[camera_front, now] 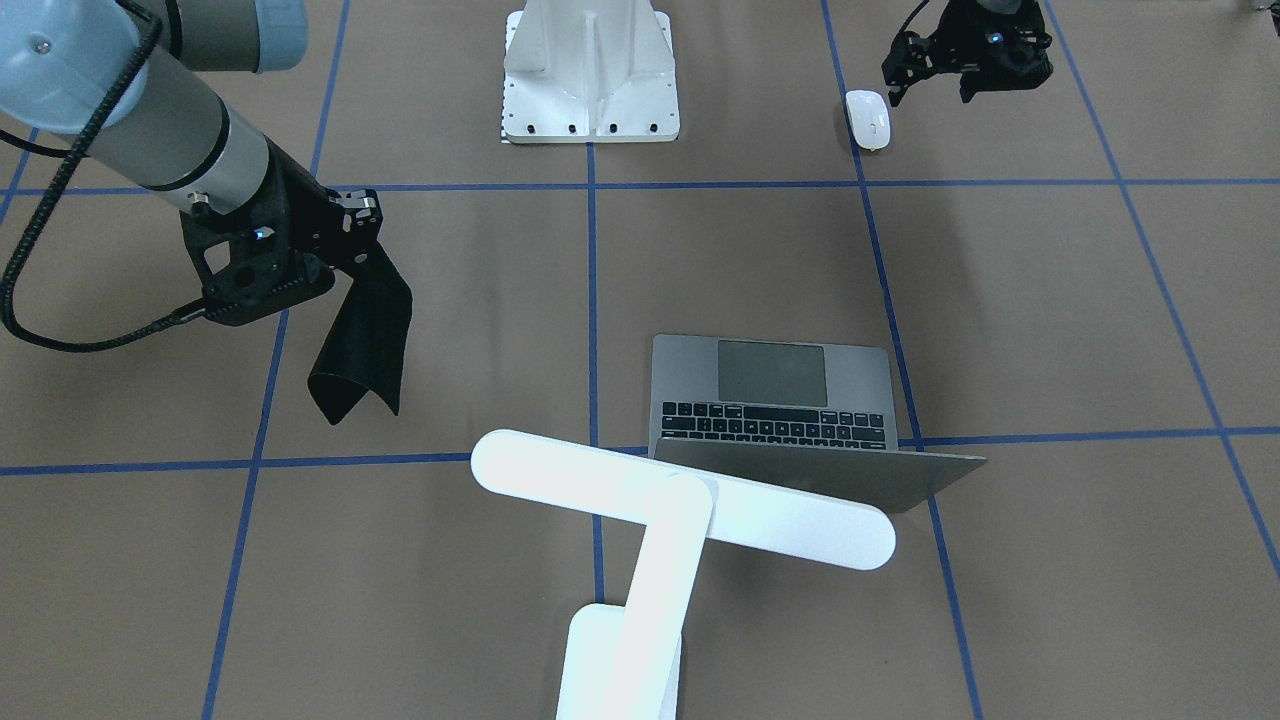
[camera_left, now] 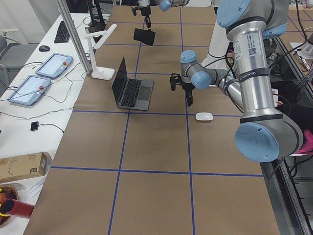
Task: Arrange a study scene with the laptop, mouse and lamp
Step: 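Lift the mouse pad and carry it toward the table center with the right gripper, then release the mouse pad flat beside the laptop and raise the right gripper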
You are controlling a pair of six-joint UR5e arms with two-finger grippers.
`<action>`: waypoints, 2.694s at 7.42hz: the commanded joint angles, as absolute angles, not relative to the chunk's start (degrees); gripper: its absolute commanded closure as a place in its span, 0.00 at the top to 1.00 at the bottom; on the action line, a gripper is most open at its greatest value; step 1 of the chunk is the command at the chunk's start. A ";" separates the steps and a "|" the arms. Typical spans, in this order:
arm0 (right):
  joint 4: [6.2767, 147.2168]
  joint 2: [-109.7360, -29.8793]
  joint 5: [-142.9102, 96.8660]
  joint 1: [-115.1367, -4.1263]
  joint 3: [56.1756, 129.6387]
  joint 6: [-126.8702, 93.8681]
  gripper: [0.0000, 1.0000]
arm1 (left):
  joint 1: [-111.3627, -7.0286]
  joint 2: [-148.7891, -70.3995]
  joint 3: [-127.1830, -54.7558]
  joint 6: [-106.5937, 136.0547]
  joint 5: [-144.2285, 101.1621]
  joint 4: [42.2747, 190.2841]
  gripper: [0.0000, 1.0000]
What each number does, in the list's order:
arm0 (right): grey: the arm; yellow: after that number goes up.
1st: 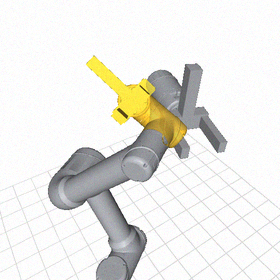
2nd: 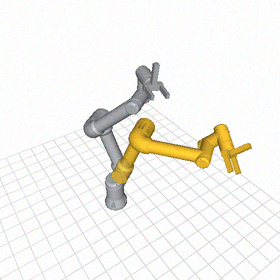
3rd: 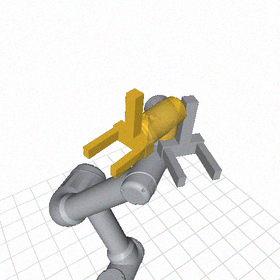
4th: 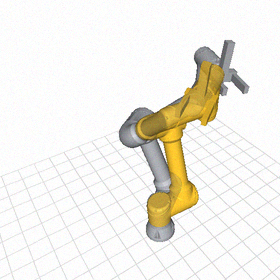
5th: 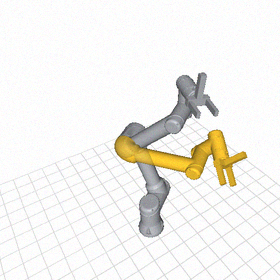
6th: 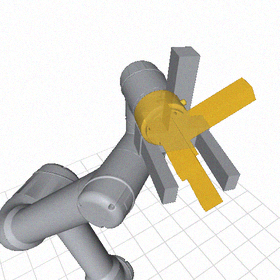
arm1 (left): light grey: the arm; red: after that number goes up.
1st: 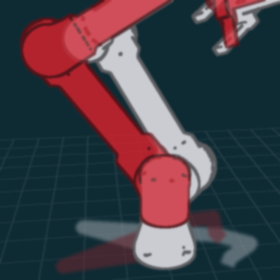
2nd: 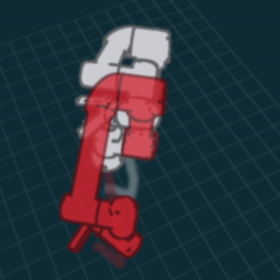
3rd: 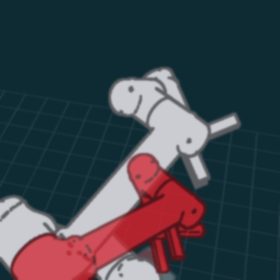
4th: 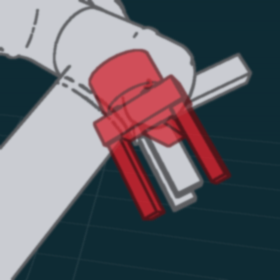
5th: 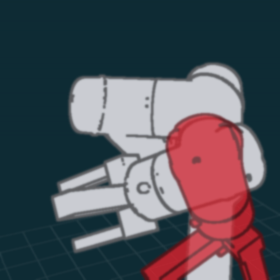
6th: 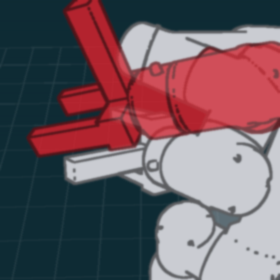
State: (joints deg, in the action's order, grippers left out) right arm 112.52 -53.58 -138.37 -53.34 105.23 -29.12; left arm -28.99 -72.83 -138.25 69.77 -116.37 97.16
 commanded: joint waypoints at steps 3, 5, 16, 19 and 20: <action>125.39 -43.16 -136.14 -52.47 97.12 -22.76 0.11 | -26.20 -71.89 -137.11 69.61 -116.45 99.57 0.99; 126.90 -41.84 -136.14 -51.77 96.51 -22.85 0.11 | -26.19 -72.07 -136.49 69.61 -116.46 99.76 0.99; 114.41 -47.69 -125.97 -50.98 98.71 -20.66 1.00 | -24.35 -73.48 -128.78 69.52 -116.37 104.84 0.99; 113.99 -46.24 -125.77 -51.06 98.44 -18.98 1.00 | -22.33 -74.35 -127.01 69.52 -116.46 104.85 0.99; 113.99 -46.14 -125.95 -51.06 98.52 -18.98 1.00 | -21.72 -74.88 -126.92 69.52 -116.63 104.94 0.99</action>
